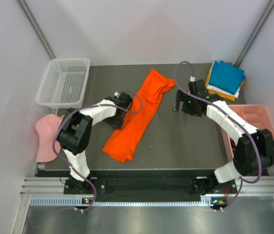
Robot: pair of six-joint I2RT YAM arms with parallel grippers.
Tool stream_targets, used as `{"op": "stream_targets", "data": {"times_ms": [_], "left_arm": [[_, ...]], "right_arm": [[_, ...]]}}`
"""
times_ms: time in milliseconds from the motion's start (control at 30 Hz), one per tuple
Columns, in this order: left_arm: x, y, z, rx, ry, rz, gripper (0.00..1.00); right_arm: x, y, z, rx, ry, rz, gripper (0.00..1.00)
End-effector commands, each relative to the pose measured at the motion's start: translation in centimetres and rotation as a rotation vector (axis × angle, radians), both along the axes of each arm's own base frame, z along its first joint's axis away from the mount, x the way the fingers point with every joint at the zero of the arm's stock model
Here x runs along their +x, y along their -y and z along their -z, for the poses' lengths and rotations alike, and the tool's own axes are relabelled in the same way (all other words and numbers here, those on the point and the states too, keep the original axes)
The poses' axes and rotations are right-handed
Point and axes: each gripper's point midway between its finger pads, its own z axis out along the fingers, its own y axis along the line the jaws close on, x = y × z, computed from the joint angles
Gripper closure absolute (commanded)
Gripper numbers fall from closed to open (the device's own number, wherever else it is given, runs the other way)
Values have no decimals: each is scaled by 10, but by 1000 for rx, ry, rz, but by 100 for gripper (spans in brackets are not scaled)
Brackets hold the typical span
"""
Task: Fold and stack the t-shirts
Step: Rotate the tshirt 90 degrees
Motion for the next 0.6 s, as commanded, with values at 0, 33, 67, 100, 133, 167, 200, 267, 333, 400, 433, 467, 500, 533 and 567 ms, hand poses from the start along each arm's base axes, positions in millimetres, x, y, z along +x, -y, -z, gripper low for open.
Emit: {"op": "stream_targets", "data": {"times_ms": [0,33,67,100,133,167,200,267,333,400,433,467,500,533,567], "left_arm": [[-37,28,18,-5,-122,59,1],[-40,32,19,6,-134,74,1],[-48,40,22,27,-155,103,1],[-52,44,23,33,-161,116,1],[-56,50,24,30,-166,128,1],[-64,62,26,15,-175,152,1],[-68,68,28,-1,-178,160,1],[-77,86,27,-34,-177,195,1],[-86,102,26,-66,-179,228,1],[-92,113,25,-97,-186,243,1],[-97,119,24,-105,-188,261,1],[-98,124,24,-115,-185,268,1],[-98,129,23,-129,-179,274,1],[-101,139,24,-163,-185,290,1],[-101,147,23,-187,-182,301,1]], "right_arm": [[3,-4,-13,4,47,-5,1],[3,-3,-13,4,49,-3,1],[4,-3,-14,4,51,-2,1],[4,-3,-14,5,52,-1,1],[3,-3,-14,5,50,1,1],[3,-3,-16,6,53,3,1],[3,-4,-16,8,54,3,1],[2,-2,-18,7,56,9,1],[1,0,-20,2,57,13,1],[1,1,-23,-1,61,18,1],[1,2,-26,-4,70,23,1],[0,4,-27,-11,68,28,1],[0,6,-30,-15,74,35,1],[0,7,-33,-20,79,42,1],[-1,8,-36,-21,85,46,1]]}}
